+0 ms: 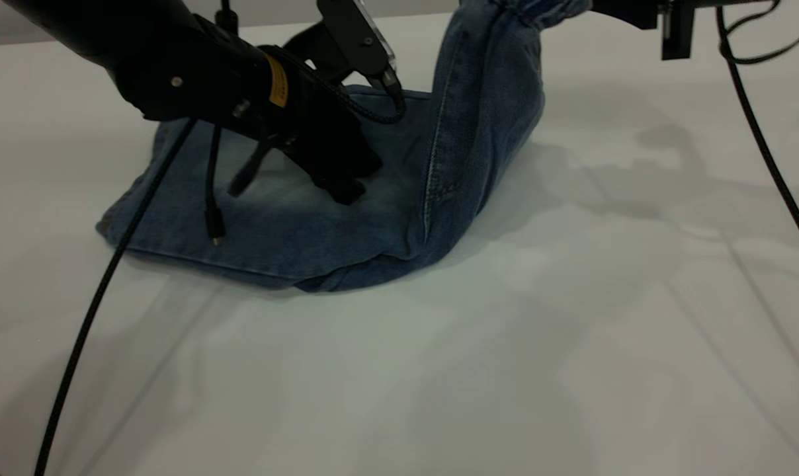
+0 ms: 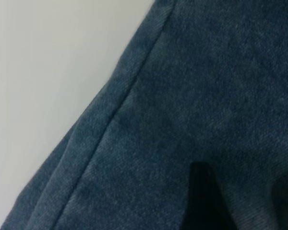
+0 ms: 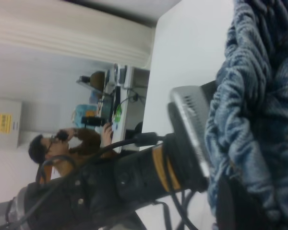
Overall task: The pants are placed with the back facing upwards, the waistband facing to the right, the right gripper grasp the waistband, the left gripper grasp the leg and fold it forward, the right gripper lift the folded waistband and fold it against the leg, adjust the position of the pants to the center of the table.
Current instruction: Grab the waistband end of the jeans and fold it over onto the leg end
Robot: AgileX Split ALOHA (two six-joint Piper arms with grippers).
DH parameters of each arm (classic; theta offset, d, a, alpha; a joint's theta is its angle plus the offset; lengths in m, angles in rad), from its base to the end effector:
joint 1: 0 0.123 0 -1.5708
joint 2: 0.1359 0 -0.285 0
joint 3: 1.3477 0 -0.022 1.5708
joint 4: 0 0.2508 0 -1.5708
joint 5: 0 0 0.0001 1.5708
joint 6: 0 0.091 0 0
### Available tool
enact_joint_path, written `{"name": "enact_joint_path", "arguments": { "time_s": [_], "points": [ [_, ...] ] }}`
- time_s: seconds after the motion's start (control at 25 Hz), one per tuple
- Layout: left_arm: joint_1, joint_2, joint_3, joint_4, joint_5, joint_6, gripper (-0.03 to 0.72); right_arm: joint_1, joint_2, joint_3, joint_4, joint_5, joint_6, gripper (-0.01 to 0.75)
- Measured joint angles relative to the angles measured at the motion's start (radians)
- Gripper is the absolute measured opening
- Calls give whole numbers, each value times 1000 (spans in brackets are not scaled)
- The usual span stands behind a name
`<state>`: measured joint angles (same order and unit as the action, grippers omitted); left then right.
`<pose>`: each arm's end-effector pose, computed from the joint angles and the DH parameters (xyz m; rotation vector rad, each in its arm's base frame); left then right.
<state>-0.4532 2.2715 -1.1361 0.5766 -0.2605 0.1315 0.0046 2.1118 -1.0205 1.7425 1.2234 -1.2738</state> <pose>0.3690 -0.1939 0.0412 1.3497 1.9714 -0.0563 0.3602 0.0860 0.1272 0.0577 2.1810 1.7001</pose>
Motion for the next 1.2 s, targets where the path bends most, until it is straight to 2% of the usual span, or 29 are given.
{"name": "enact_joint_path", "arguments": {
  "time_s": [0.28, 0.52, 1.04, 1.2],
  "points": [
    [-30, 10, 0, 2, -60, -15, 405, 36, -44, -13, 0, -2, 16, 90],
    [-59, 10, 0, 2, -114, -16, 405, 36, -57, -13, 2, 0, 21, 90],
    [-53, -40, 0, -2, -72, 15, 405, 46, -60, -13, 3, -2, 32, 90],
    [-6, -91, -1, -7, -44, 54, 405, 46, -60, -13, 3, -3, 19, 90]
  ]
}}
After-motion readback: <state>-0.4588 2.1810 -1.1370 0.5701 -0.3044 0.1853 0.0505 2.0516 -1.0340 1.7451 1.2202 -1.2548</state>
